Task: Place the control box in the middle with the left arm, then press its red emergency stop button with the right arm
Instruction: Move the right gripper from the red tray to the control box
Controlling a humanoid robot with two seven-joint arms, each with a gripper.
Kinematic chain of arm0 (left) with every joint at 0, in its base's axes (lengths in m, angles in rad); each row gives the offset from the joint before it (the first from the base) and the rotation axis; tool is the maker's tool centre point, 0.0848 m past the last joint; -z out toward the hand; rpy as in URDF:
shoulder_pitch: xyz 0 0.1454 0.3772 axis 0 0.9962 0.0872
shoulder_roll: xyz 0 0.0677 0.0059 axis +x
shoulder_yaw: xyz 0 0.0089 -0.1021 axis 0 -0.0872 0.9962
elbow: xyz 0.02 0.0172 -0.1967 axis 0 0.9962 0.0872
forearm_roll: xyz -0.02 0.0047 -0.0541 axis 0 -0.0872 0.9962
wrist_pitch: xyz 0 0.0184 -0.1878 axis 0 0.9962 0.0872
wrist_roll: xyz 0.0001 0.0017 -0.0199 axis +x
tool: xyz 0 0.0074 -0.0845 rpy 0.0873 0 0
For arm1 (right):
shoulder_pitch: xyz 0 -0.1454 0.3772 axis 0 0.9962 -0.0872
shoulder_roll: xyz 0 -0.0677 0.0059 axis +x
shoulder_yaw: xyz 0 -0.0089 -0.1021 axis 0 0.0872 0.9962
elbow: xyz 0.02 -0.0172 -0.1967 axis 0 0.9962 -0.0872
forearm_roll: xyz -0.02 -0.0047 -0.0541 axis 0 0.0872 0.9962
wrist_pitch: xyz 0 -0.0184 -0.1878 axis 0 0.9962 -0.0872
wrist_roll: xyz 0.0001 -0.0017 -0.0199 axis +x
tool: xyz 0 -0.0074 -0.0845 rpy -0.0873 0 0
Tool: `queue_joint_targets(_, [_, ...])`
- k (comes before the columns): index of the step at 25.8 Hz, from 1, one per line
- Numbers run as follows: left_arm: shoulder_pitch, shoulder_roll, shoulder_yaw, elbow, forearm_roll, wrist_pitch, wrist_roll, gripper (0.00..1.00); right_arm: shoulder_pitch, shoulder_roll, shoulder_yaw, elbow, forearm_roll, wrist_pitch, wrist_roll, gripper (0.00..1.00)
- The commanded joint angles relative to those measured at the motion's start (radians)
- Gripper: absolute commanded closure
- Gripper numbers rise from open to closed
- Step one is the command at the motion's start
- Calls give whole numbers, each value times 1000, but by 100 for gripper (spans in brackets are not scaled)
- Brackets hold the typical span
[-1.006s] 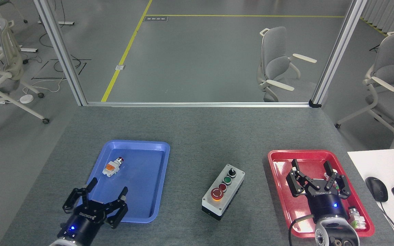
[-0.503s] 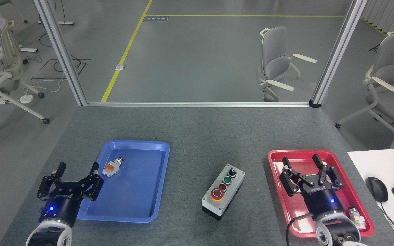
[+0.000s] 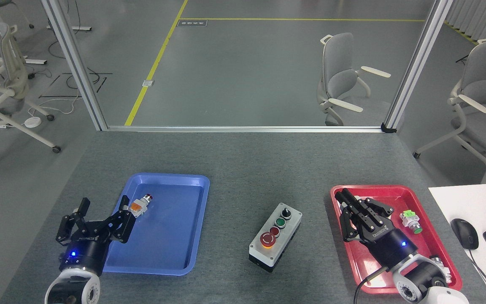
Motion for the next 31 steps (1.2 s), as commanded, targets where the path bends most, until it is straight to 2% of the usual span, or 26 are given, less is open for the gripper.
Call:
queue_joint_targets(1, [2,-3,1,1,0,-3,-1,1,-17,-6,-12,17,-42,-46,5,100])
queue_joint_targets(3, [2,-3,1,2,0,-3,-1,1,-28,-8,-5,63,-68,-46,8,100])
queue_joint_targets(6, [0,-2,1,2,0,0,-5,1,-65,3,19,169,-62,-46,10,100])
queue_joint_targets(9, [2,0,1,4,0,0,-9,1,-129,15,149,294,-43,-46,11,100])
queue_joint_targets(11, [3,0,1,4,0,0,-9,1,-166,20,223,339,-36,-46,11,100])
queue_joint_targets(16, [5,0,1,11,0,0,-10,1,-177,31,284,347,-30,-46,10,100])
queue_joint_targets(22, [40,-9,-9,27,0,-9,-1,1,-161,21,297,350,6,-46,11,100])
queue_joint_targets(26, [74,-80,-9,31,-3,-9,1,1,-161,23,315,357,29,-46,11,100])
queue_joint_targets(31, [85,-89,-9,54,-3,-9,1,1,-163,24,357,400,30,-46,11,100])
